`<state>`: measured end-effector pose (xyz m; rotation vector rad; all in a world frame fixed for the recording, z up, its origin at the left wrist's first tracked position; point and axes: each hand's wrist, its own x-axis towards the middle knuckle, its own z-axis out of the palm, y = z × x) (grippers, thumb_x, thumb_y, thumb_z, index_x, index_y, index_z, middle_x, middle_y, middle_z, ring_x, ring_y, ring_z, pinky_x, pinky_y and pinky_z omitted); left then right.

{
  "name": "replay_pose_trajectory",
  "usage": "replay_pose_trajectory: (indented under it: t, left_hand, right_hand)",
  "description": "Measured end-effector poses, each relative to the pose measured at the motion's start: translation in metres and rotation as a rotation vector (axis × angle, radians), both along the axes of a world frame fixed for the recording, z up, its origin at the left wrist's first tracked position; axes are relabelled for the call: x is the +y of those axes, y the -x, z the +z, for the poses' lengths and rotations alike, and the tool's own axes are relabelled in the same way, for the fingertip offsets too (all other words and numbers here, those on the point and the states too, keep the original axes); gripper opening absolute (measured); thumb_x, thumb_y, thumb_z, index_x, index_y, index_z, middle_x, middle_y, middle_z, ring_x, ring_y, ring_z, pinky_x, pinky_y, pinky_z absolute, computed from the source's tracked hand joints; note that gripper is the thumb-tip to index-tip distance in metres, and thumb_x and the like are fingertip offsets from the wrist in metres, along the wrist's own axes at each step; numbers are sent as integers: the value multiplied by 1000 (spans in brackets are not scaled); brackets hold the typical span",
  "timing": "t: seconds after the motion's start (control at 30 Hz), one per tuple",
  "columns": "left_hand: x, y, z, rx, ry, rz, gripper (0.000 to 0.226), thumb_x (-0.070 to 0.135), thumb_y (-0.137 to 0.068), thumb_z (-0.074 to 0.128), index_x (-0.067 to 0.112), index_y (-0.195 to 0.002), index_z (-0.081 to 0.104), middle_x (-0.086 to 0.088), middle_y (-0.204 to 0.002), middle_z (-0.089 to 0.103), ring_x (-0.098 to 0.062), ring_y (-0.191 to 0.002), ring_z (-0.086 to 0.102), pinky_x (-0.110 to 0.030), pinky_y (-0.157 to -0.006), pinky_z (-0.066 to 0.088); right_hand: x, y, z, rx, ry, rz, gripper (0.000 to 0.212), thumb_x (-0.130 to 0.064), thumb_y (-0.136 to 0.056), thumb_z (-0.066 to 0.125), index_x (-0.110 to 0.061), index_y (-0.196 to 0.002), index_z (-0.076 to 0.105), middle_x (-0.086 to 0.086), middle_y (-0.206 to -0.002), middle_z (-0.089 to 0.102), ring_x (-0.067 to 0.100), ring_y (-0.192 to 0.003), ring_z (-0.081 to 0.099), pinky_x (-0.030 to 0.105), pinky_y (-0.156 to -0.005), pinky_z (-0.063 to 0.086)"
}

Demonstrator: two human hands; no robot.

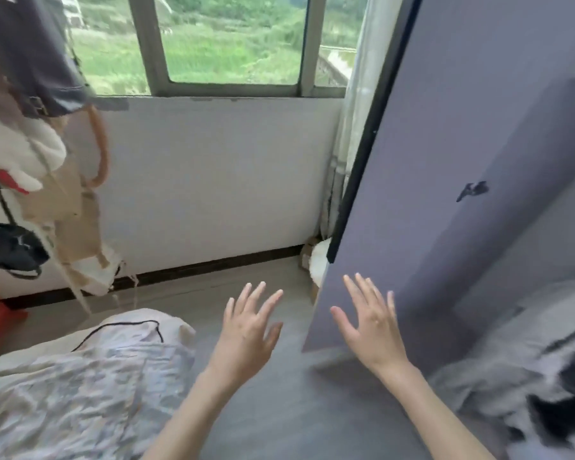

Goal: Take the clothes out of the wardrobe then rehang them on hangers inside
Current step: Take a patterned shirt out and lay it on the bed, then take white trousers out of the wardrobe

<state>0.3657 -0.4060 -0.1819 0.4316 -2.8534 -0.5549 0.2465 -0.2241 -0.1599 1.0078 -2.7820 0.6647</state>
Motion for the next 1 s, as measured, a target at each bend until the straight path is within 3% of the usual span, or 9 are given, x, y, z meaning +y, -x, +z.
replay_pose_trajectory:
  t: [0.07,0.17,0.23,0.4,0.57,0.67,0.73,0.87,1.0]
  left_hand:
    - [30,39,9,7,54,-105,50,39,-83,34,24,-129,44,-15,-128,56,-40,-119,51,-57,-87,44]
    - [72,96,33,22,16,-213,66,48,-82,20,21,-137,44,-13,-142,42,-37,-135,31,-53,-105,27]
    - [102,129,45,84,20,-284,66,49,-84,19,19,-137,45,-14,-142,41,-36,-136,29,-50,-107,24]
    - [183,189,43,70,-38,-504,71,52,-82,11,24,-141,36,-6,-149,32,-29,-141,19,-43,-112,16]
    - [240,252,18,-10,-35,-712,59,47,-88,23,23,-138,42,-8,-143,42,-34,-135,33,-46,-106,29]
    - [264,297,22,3,-7,-785,68,56,-85,8,29,-146,24,-1,-154,20,-24,-144,9,-40,-115,12]
    - [278,337,29,38,-8,-842,55,50,-96,19,30,-147,16,2,-155,12,-20,-144,1,-37,-116,6]
    - [303,404,53,115,-56,-929,49,34,-100,33,25,-146,22,1,-154,18,-20,-144,5,-37,-115,11]
    - [329,441,54,110,-150,-1005,46,29,-98,40,21,-143,32,-2,-149,30,-21,-140,19,-33,-111,20]
  right_hand:
    - [41,24,6,13,-49,-77,60,-49,-95,33,-25,-147,19,-1,-156,15,13,-144,7,38,-114,-7]
    - [95,55,17,46,-11,-226,58,-44,-94,41,-20,-145,28,4,-153,25,19,-143,17,44,-115,1]
    - [130,69,22,78,60,-337,62,-47,-88,39,-15,-141,39,9,-147,36,25,-139,27,50,-113,9]
    - [214,98,28,114,98,-545,53,-36,-92,48,-13,-139,41,9,-145,40,25,-138,30,54,-112,16]
    - [276,131,33,179,79,-751,49,-30,-93,52,-11,-137,44,8,-141,45,24,-135,36,54,-109,20]
    - [301,154,37,188,60,-819,50,-27,-91,56,-13,-138,43,6,-142,44,23,-136,34,55,-109,20]
    - [316,174,42,174,51,-879,51,-28,-92,54,-12,-139,41,8,-143,41,24,-137,31,53,-111,19]
    - [341,209,54,155,5,-967,61,-47,-90,30,-16,-142,36,8,-149,34,23,-141,23,47,-114,12]
    - [355,232,60,184,5,-1017,53,-38,-94,34,-13,-140,40,9,-147,37,23,-140,26,44,-114,11]
